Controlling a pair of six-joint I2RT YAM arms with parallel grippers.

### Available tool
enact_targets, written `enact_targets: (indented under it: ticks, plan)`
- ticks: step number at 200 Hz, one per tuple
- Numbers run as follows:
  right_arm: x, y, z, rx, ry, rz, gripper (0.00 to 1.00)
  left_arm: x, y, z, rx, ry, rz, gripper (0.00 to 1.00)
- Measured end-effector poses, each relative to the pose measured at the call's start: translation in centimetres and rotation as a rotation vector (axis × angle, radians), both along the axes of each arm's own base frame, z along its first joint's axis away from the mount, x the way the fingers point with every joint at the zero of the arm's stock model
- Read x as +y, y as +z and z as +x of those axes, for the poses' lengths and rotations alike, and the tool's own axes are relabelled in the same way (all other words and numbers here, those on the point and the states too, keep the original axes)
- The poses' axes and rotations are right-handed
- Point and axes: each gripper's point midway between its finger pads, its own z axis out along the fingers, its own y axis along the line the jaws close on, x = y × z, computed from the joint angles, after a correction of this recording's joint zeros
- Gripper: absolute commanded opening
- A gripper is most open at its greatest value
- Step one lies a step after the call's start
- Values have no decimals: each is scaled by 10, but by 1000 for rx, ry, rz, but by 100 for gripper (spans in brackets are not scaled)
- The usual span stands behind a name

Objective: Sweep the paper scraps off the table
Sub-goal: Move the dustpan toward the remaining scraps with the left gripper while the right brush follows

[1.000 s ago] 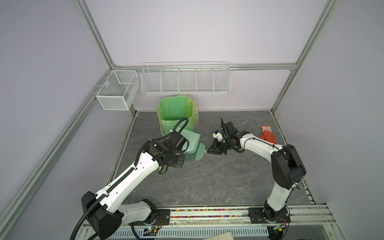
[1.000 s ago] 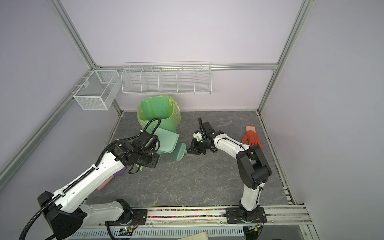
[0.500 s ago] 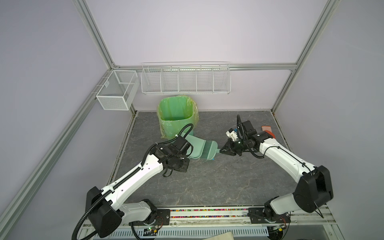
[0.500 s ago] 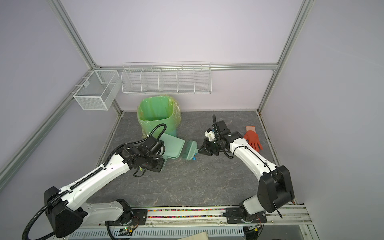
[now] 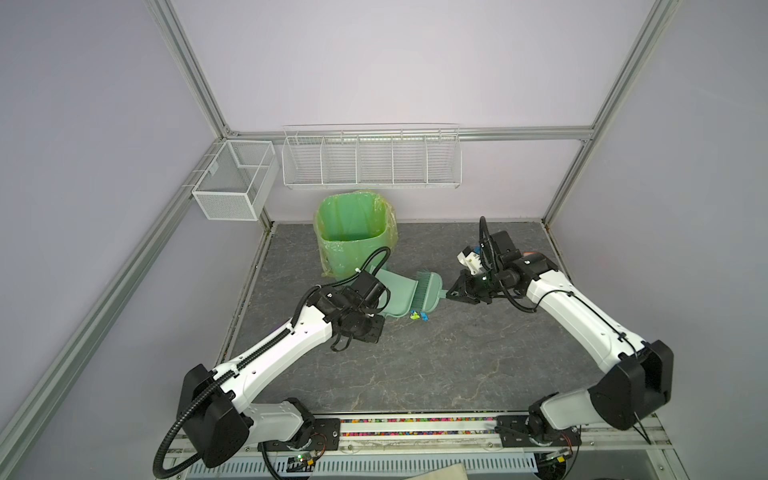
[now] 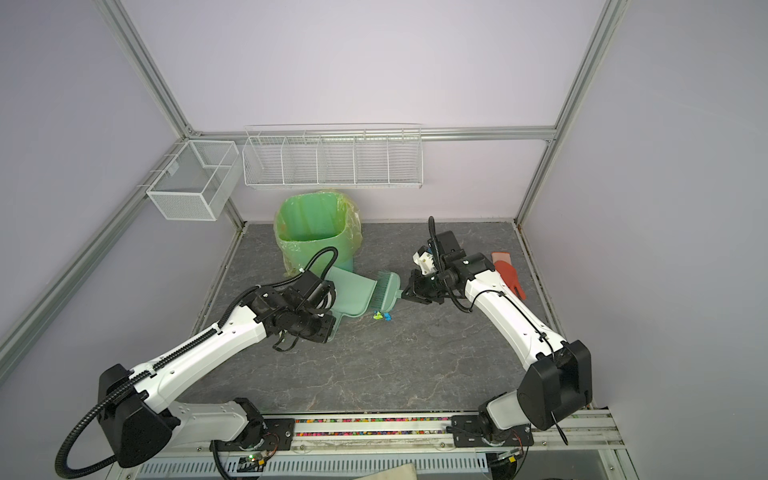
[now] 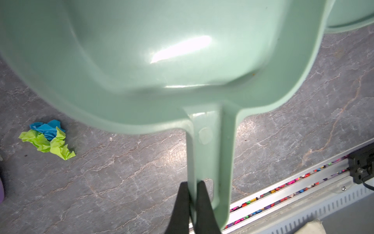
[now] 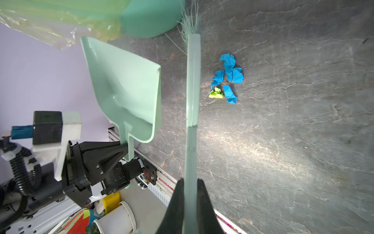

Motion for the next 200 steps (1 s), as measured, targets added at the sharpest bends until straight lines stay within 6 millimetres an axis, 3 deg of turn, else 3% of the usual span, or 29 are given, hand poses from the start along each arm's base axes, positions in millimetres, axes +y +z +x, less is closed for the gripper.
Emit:
enact_targets:
  ticks: [69,131,163,200]
  plan:
    - [-32,18,-5,-63,37,-154,7,-7,-3,5,15,-20,12,0]
    - [-54,6,1,-51,94,-335,7,-3,-14,-5,56,-20,21,0]
    - [-62,14,11,-87,122,-410,7,-2,-17,-17,83,-15,1,0]
    - [-65,29,38,-138,137,-489,7,-4,-28,-30,115,-4,-2,0]
